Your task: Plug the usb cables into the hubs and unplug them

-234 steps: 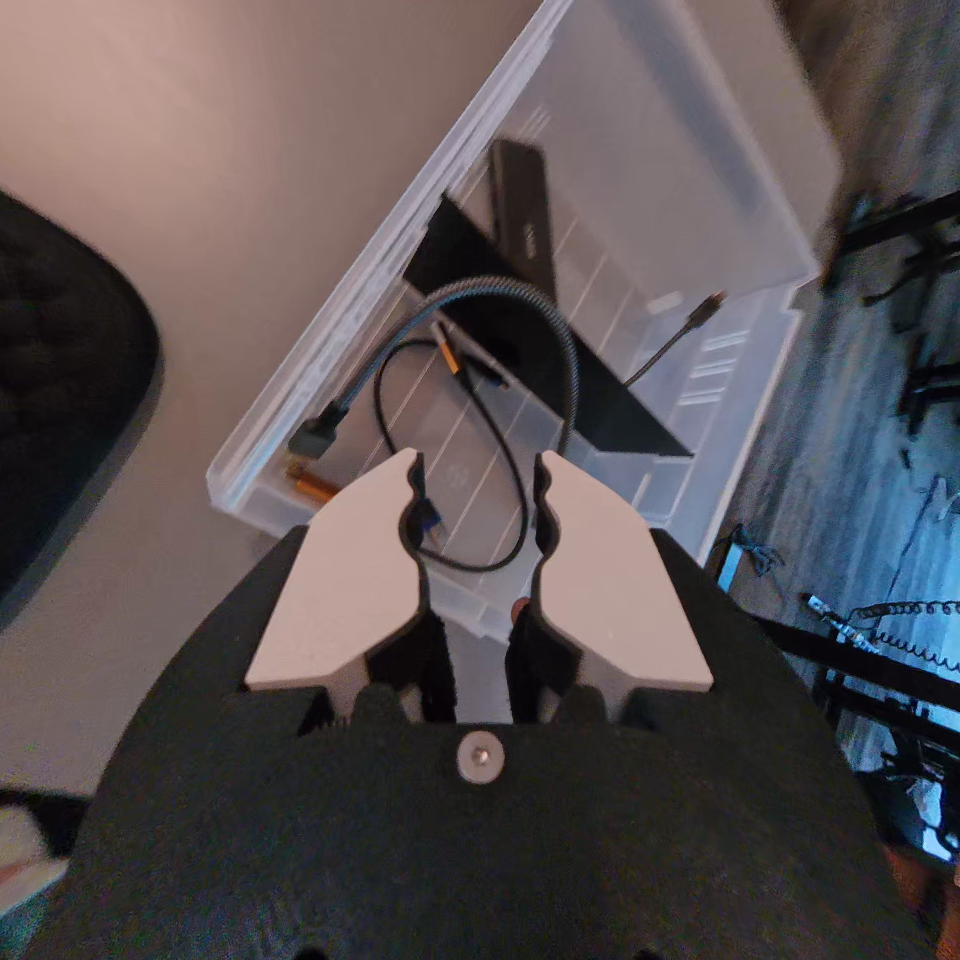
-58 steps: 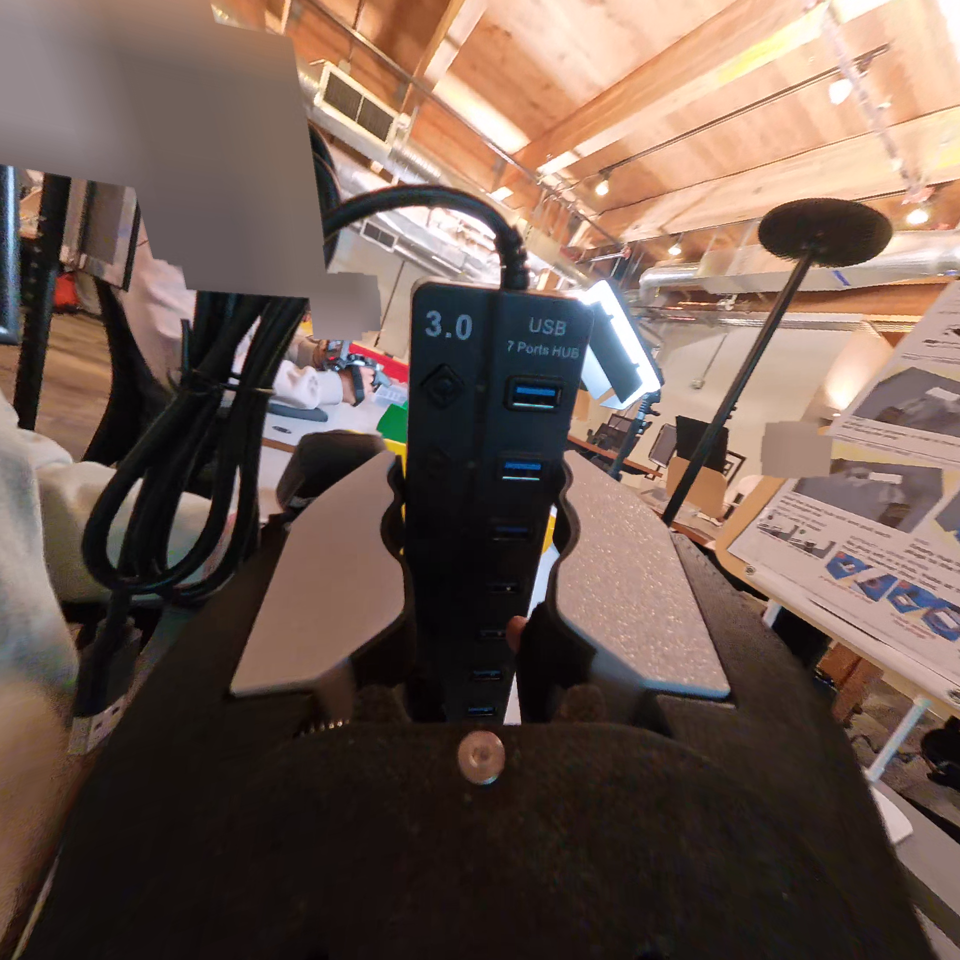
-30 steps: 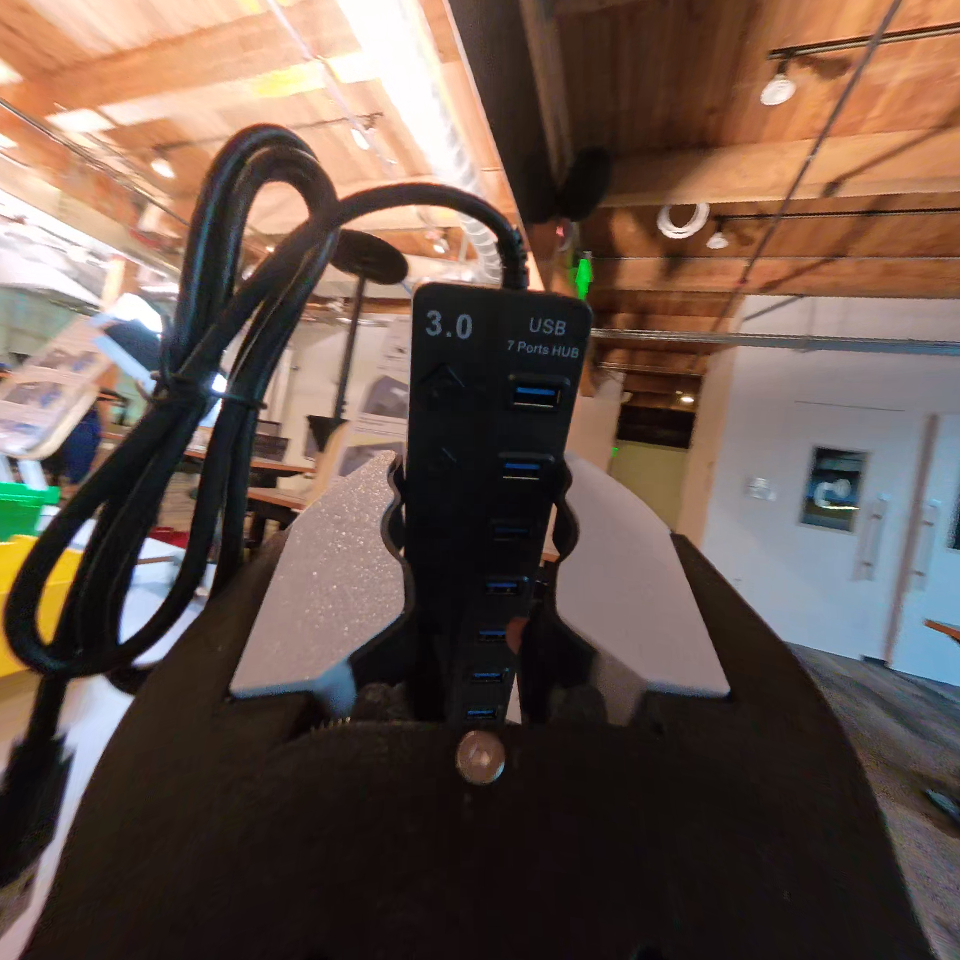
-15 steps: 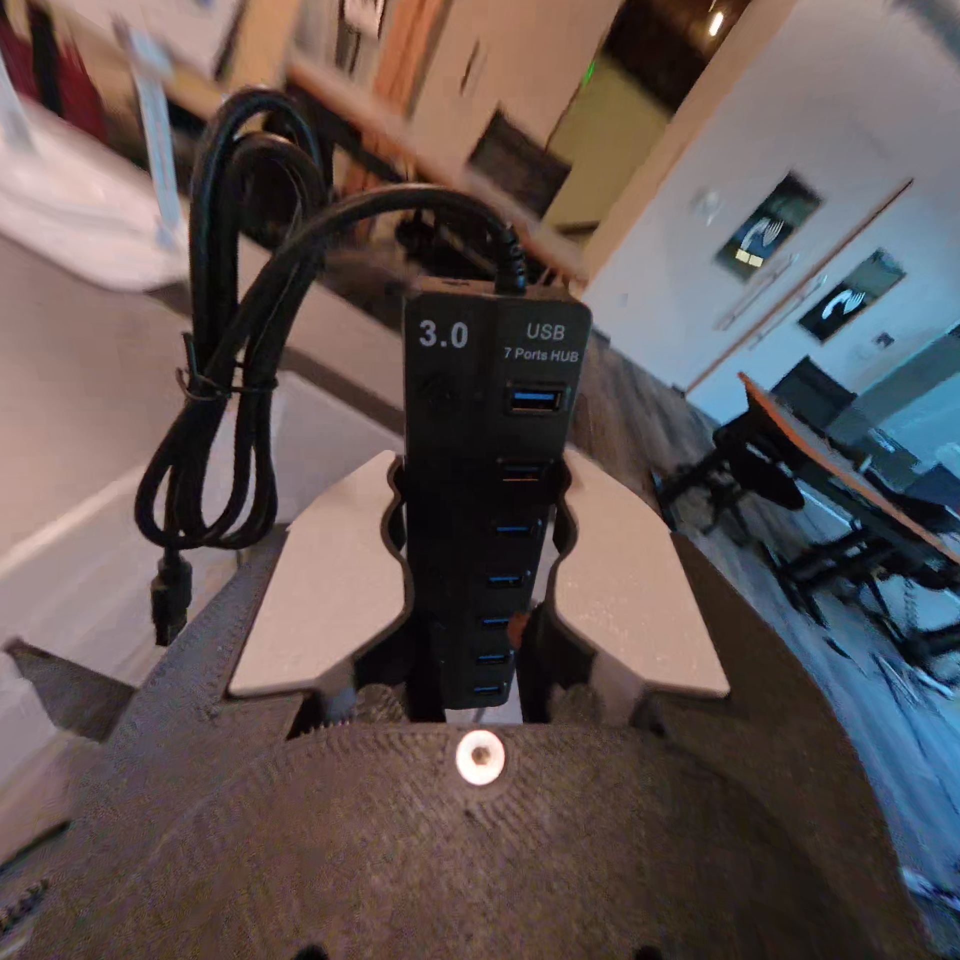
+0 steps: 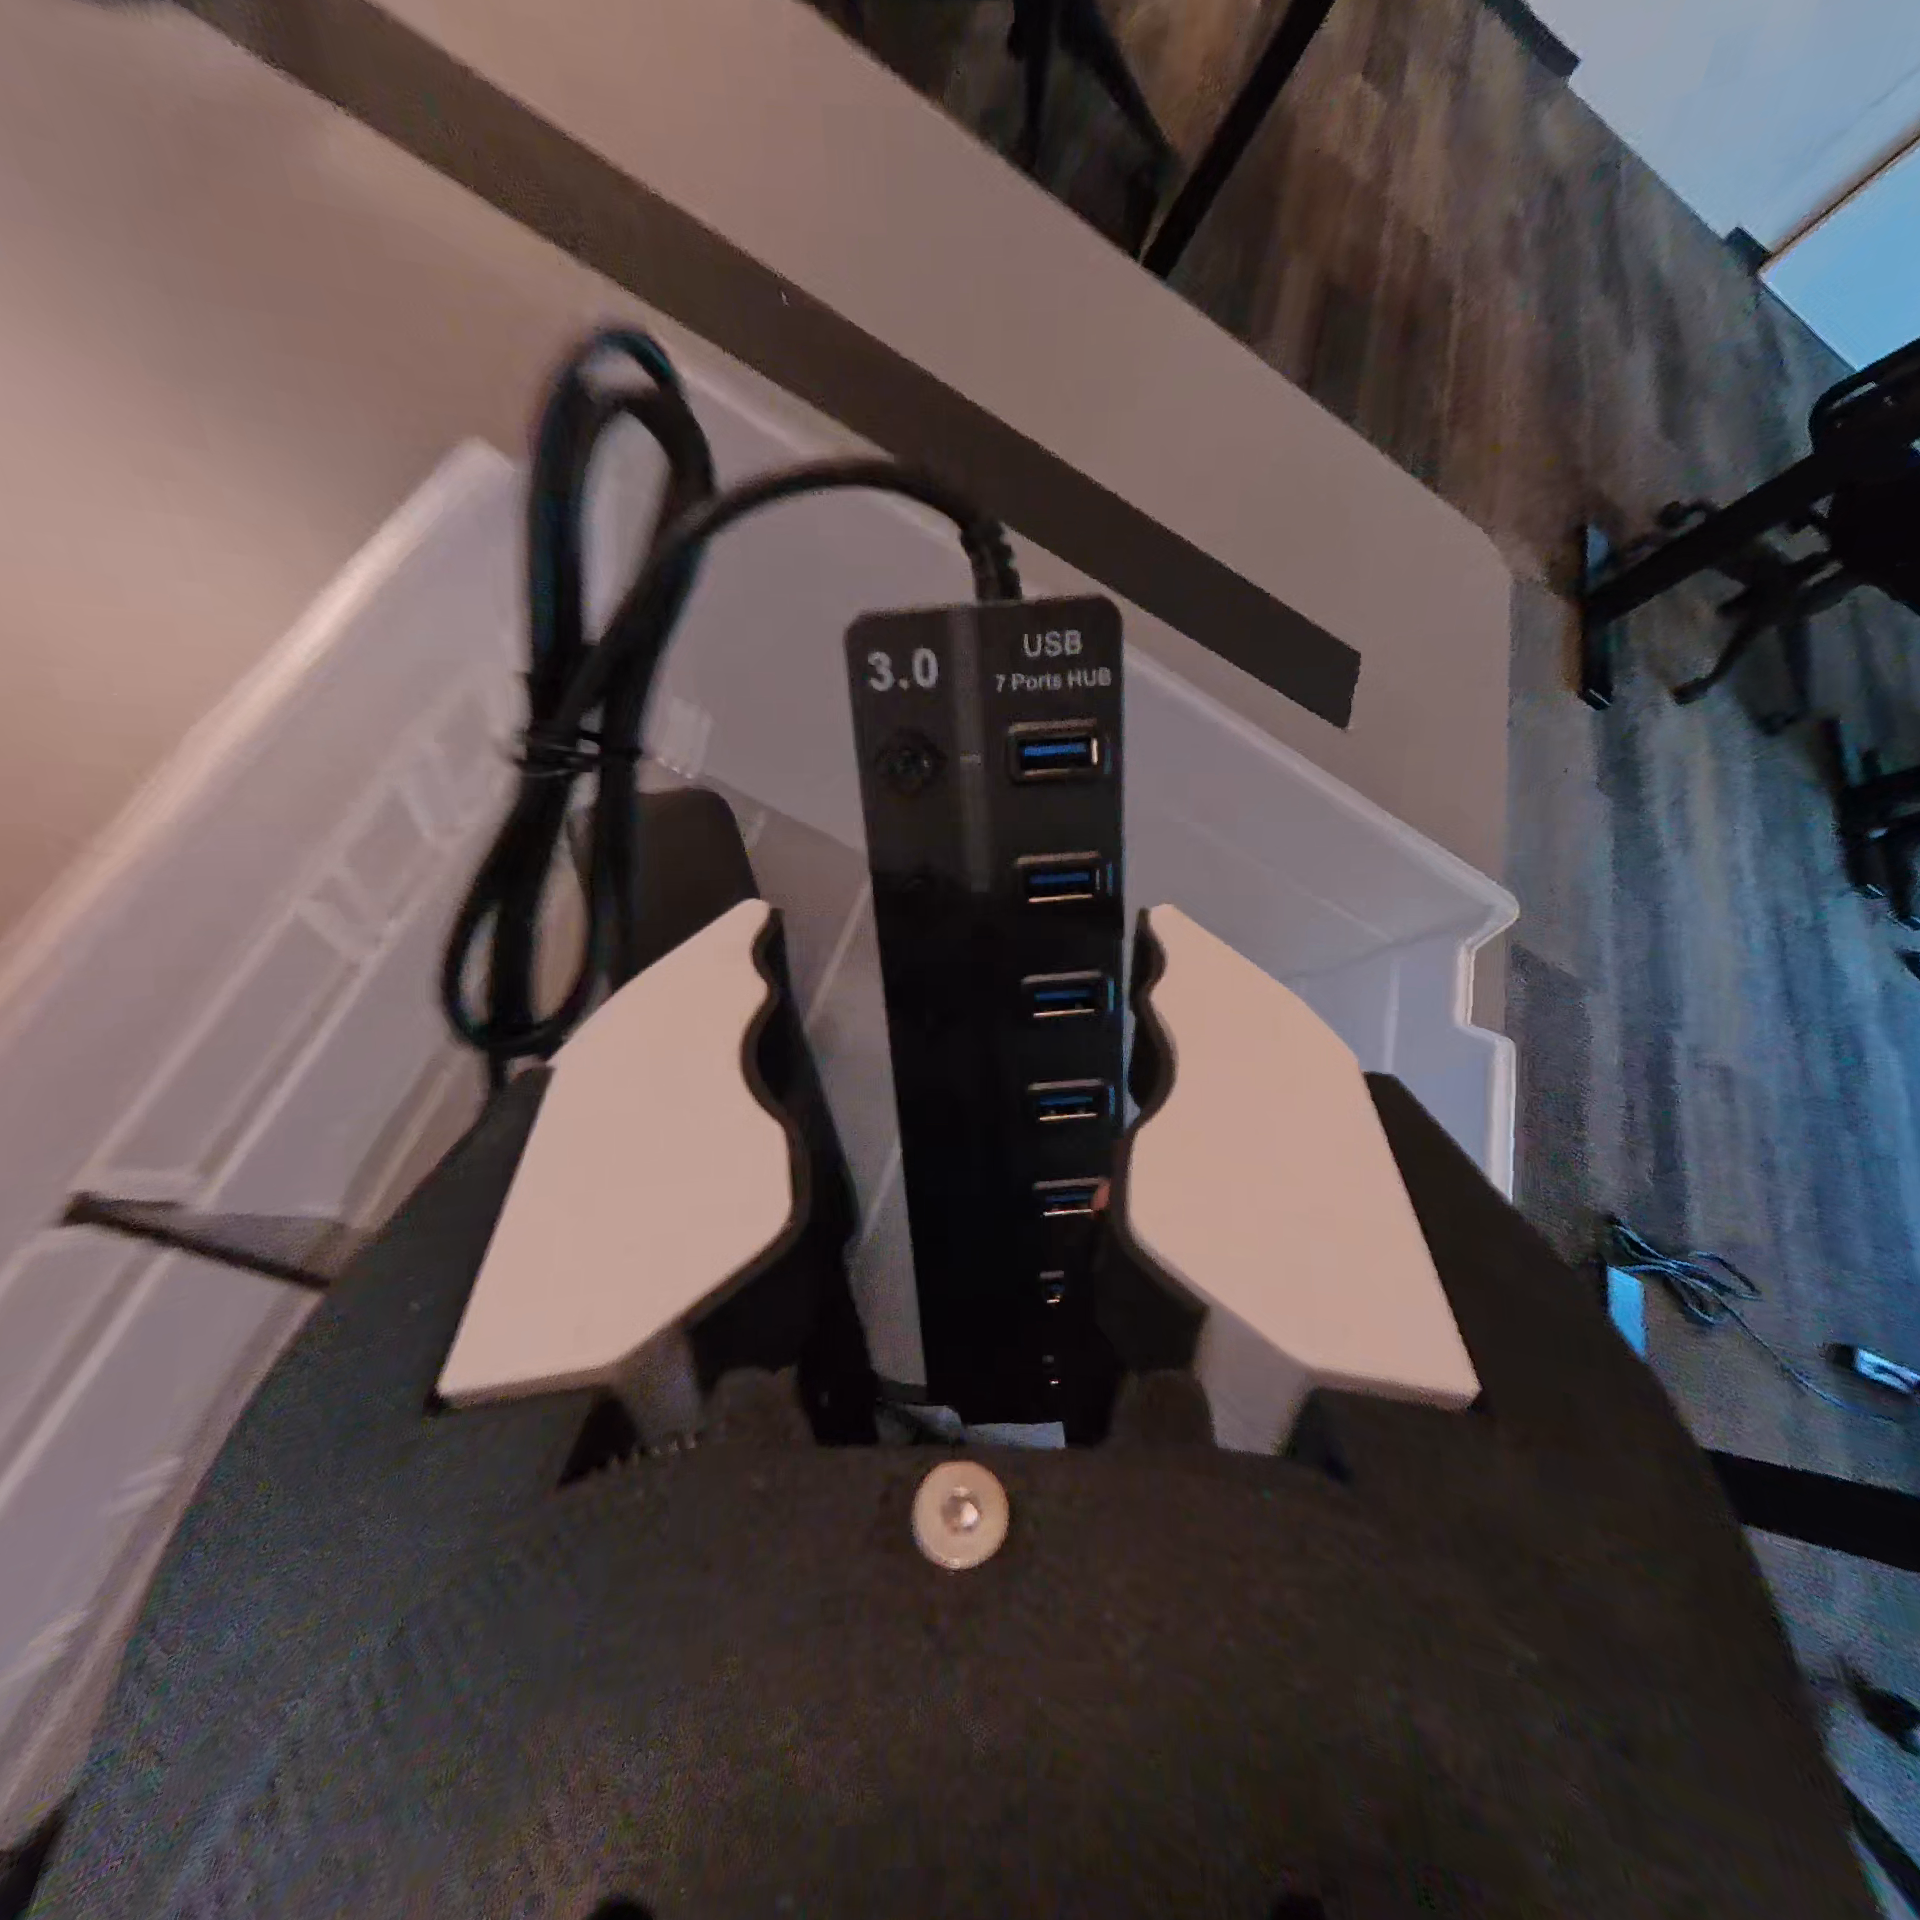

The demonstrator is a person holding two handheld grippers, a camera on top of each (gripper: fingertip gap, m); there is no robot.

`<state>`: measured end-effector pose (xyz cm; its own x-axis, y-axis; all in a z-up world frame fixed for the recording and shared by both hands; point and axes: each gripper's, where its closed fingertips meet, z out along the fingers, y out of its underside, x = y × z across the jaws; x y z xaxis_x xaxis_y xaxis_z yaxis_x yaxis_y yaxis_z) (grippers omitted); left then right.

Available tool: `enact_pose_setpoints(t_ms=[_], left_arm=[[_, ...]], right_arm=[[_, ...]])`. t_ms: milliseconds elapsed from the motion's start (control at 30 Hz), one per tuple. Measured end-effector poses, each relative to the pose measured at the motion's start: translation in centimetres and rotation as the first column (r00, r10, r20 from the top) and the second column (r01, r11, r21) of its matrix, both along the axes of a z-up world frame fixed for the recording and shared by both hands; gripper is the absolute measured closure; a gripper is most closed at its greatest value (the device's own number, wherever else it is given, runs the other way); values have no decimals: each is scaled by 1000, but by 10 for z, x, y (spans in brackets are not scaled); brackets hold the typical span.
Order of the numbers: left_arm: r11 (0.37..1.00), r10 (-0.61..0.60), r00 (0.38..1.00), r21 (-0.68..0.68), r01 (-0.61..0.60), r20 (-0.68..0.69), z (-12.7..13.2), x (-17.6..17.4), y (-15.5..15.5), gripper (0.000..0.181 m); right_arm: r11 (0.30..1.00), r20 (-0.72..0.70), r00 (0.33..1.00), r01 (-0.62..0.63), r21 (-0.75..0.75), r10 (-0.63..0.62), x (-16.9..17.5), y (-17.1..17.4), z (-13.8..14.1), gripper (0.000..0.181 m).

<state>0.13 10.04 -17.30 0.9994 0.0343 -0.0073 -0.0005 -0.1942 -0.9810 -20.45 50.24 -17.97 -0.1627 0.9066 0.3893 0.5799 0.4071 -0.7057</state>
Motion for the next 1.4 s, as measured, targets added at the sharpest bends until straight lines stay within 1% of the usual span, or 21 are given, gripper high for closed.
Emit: enact_pose_setpoints(t_ms=[67, 133, 233, 300, 367, 467, 533, 567, 667, 700, 733, 767, 833, 867, 900, 1033, 1200, 1300, 1400], left_arm=[[1000, 1, 1000, 0, -1, -4, 0, 0, 0, 115], [1000, 1, 1000, 1, -1, -7, 0, 0, 0, 115], [1000, 2, 1000, 1, -2, -9, 0, 0, 0, 115], [1000, 3, 1000, 0, -3, -12, 0, 0, 0, 115], [1000, 4, 1000, -2, -4, -18, 0, 1, 0, 115], [1000, 5, 999, -5, -5, -33, -1, 2, 0, 115], [1000, 3, 999, -8, -4, -40, -1, 2, 1, 115], [1000, 2, 999, -10, -3, -41, -2, 2, 1, 115], [1000, 2, 999, -10, -3, -42, -2, 2, 1, 115], [1000, 3, 999, -10, -4, -42, -2, 2, 1, 115], [1000, 4, 999, -10, -4, -40, -2, 2, 1, 115], [1000, 4, 999, -11, -4, -38, -2, 2, 1, 115], [1000, 4, 999, -11, -5, -34, -2, 2, 1, 116], [1000, 4, 999, -11, -5, -33, -2, 2, 1, 116], [1000, 4, 999, -11, -4, -32, -2, 2, 1, 116], [1000, 3, 1000, -13, -3, -31, -2, 2, 1, 116], [1000, 2, 999, -16, -2, -35, -2, 2, 1, 116], [1000, 1, 999, -16, -1, -38, -2, 3, 1, 116], [1000, -1, 999, -22, 0, -47, -3, 3, 2, 116]], right_arm=[[1000, -45, 999, -7, -25, 6, 7, -9, 14, 109], [1000, -81, 997, -10, -25, 8, 23, -19, 30, 100], [997, -134, 991, -14, -81, 3, 65, -47, 49, 92], [984, -195, 980, -65, -168, 31, 100, -78, 57, 92], [960, -230, 969, -143, -241, 87, 135, -110, 56, 92], [926, -182, 963, -243, -288, 196, 179, -148, 37, 93], [923, -128, 963, -265, -278, 238, 194, -162, 23, 97], [929, -87, 965, -261, -262, 247, 198, -165, 14, 94], [975, 114, 975, -177, -134, 193, 205, -156, -21, 95], [984, 171, 971, -155, -89, 168, 206, -152, -30, 95], [988, 199, 969, -140, -59, 149, 203, -149, -36, 100], [992, 196, 972, -123, -40, 128, 197, -147, -39, 110], [999, 125, 992, -36, 40, 31, 183, -133, -36, 156], [997, 81, 997, -10, 72, 4, 178, -129, -33, 169], [998, 51, 999, -19, 68, 15, 173, -131, -32, 168], [994, -37, 994, -102, -31, 101, 155, -159, -31, 164], [989, -35, 989, -147, -6, 146, 141, -182, -31, 161], [990, -25, 990, -138, 26, 138, 132, -190, -32, 161], [988, -26, 987, -156, 23, 157, 122, -200, -31, 160]])
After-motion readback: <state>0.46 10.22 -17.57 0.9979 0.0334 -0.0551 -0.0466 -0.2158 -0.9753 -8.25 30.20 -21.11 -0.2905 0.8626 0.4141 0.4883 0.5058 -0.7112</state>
